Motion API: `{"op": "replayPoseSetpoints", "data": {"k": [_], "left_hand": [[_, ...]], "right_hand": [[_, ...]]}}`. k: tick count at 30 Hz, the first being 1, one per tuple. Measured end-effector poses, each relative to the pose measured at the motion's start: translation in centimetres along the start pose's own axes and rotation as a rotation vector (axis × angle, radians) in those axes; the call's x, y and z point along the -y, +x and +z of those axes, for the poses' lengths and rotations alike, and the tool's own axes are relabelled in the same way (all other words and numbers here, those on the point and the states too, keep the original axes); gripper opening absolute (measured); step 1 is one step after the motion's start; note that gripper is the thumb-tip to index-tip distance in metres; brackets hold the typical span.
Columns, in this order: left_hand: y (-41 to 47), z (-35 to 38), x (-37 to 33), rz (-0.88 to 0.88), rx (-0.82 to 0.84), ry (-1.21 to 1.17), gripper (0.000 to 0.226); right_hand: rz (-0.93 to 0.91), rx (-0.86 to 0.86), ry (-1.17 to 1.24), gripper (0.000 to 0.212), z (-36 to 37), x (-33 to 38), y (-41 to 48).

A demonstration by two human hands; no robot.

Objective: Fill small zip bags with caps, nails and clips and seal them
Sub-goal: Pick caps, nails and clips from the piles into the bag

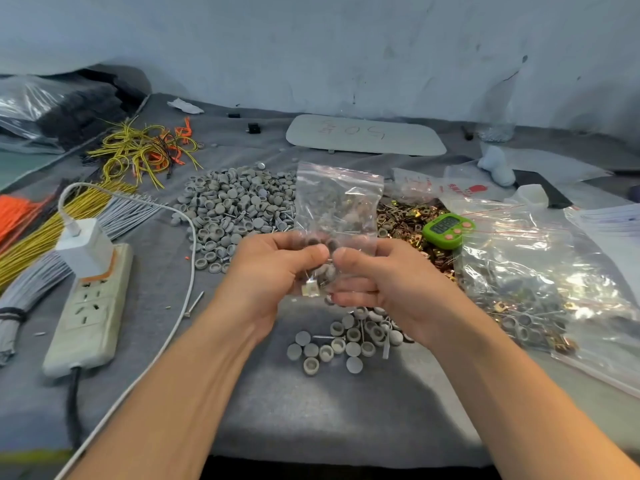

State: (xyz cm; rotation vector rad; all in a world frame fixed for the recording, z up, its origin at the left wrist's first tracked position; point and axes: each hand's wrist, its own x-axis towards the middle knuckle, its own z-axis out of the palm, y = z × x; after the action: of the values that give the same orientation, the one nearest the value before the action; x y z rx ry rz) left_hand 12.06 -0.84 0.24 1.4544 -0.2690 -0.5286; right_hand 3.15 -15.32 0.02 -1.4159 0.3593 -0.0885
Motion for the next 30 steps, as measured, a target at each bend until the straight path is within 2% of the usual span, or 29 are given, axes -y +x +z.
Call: {"op": "replayPoseSetpoints", "data": {"k": [1, 3, 5, 10, 12, 14, 16, 19, 22, 24, 26, 28, 30], "left_hand": [[0.0, 0.0, 0.0, 0.014, -0.017, 0.009, 0.007], [0.2, 0.1, 0.2, 0.004, -0.016, 0.026, 0.027], [0.2, 0.2, -0.1, -0.012, 0.007, -0.022, 0.035], [-0.1, 1.0, 0.2, -0.045, 0.197, 0.085, 0.009], [0.0, 2.0, 0.3, -0.011, 0.163, 0.095, 0.010], [0.0, 3.1, 0.1, 0.023, 0.112, 0.057, 0.015], [0.0, 4.6, 0.1, 0.049, 0.102, -0.006, 0.015], [-0.4, 8.6, 1.6, 0.063, 0.092, 0.028, 0.011], [-0.7, 13.3, 3.5, 0.115, 0.056, 0.222, 0.010], [-1.2, 15.3, 4.2, 0.233, 0.016, 0.380, 0.030], [-1.9, 16.6, 4.8, 0.441, -0.006, 0.570, 0.049], [-2.6, 18.1, 5.5, 0.616, 0.120, 0.766, 0.059], [-2.7, 19.5, 6.6, 0.713, 0.308, 1.015, 0.064]], "right_hand": [[-0.016, 0.009, 0.012, 0.016, 0.1, -0.1, 0.0], [-0.060, -0.073, 0.029, 0.009, -0.2, -0.2, 0.0], [-0.112, -0.176, -0.001, 0.022, -1.0, -0.4, -0.1], [-0.078, -0.172, 0.134, 0.022, -2.3, -0.2, -0.6], [-0.066, -0.162, 0.128, 0.013, -3.1, 0.1, -1.1], [-0.094, -0.161, 0.144, 0.015, -3.9, 0.5, -1.8], [-0.135, -0.253, 0.166, 0.008, -5.0, 0.5, -2.5], [-0.144, -0.498, 0.059, 0.010, -8.0, -0.2, -4.4], [-0.134, -0.752, -0.069, 0.026, -11.4, -0.6, -6.5], [-0.109, -0.860, -0.123, 0.039, -13.0, -0.9, -7.1], [-0.081, -0.945, -0.311, 0.051, -14.2, -1.1, -7.6], [-0.089, -0.991, -0.562, 0.050, -15.2, -1.0, -8.3], [-0.113, -1.044, -0.720, 0.040, -16.0, -0.6, -9.4]]}}
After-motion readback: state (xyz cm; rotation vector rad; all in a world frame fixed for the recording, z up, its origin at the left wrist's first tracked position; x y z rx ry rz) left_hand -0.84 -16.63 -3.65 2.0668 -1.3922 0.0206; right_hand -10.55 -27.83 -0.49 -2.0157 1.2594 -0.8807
